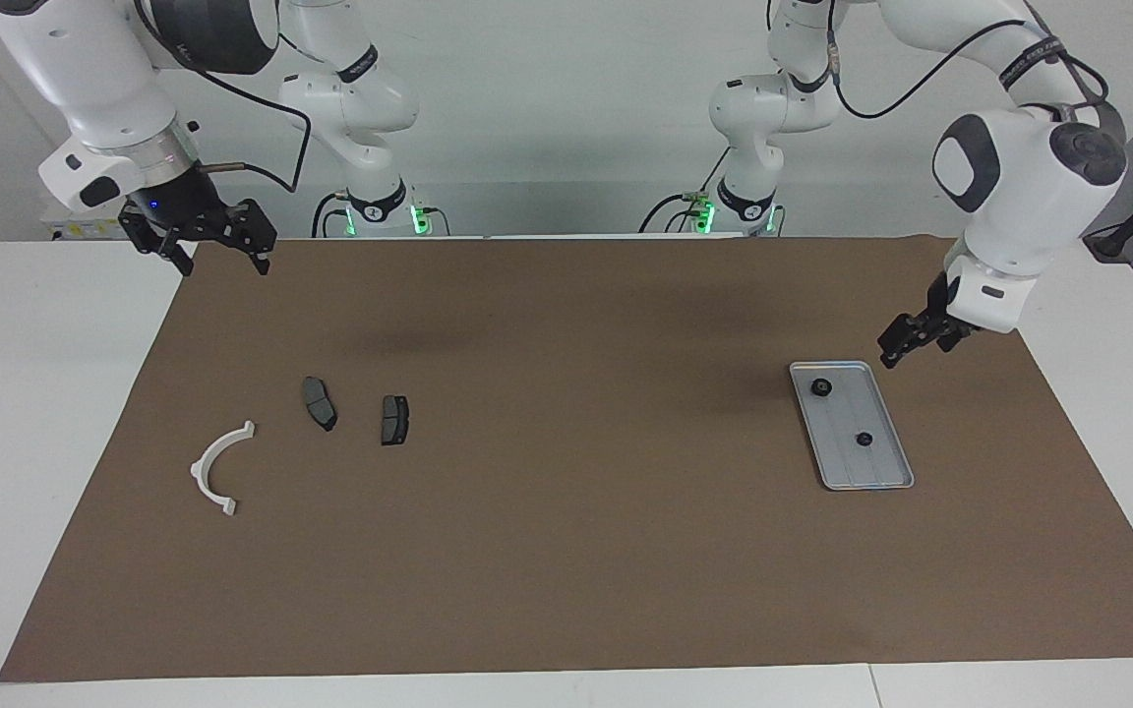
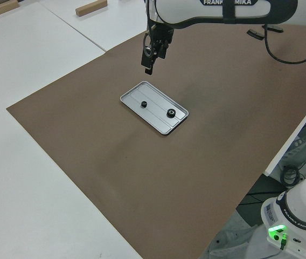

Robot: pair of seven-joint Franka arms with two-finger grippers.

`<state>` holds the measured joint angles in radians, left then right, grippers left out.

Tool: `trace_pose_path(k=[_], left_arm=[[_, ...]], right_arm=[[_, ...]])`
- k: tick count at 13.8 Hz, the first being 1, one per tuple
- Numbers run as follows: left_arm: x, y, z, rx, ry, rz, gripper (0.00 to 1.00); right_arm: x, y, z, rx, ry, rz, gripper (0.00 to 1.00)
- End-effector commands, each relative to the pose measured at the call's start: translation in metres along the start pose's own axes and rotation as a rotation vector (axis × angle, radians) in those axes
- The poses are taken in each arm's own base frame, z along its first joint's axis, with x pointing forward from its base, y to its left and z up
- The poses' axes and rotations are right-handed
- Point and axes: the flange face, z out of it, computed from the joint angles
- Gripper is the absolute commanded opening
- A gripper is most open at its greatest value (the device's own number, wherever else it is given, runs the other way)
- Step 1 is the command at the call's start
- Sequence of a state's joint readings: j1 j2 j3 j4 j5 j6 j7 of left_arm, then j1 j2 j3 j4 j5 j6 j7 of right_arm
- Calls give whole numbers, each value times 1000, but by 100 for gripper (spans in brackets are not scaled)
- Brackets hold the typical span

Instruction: Pick bearing gear from pile to tray

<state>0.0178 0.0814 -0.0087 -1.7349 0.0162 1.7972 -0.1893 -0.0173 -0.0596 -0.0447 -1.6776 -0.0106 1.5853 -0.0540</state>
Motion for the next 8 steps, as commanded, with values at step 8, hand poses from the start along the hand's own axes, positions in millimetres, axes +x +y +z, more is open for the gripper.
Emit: trace_pose_path(k=[8], left_arm=[[-50,4,-55,3,-83,31,100]], right_arm=[[-5,-3,-3,6,4,20,100]])
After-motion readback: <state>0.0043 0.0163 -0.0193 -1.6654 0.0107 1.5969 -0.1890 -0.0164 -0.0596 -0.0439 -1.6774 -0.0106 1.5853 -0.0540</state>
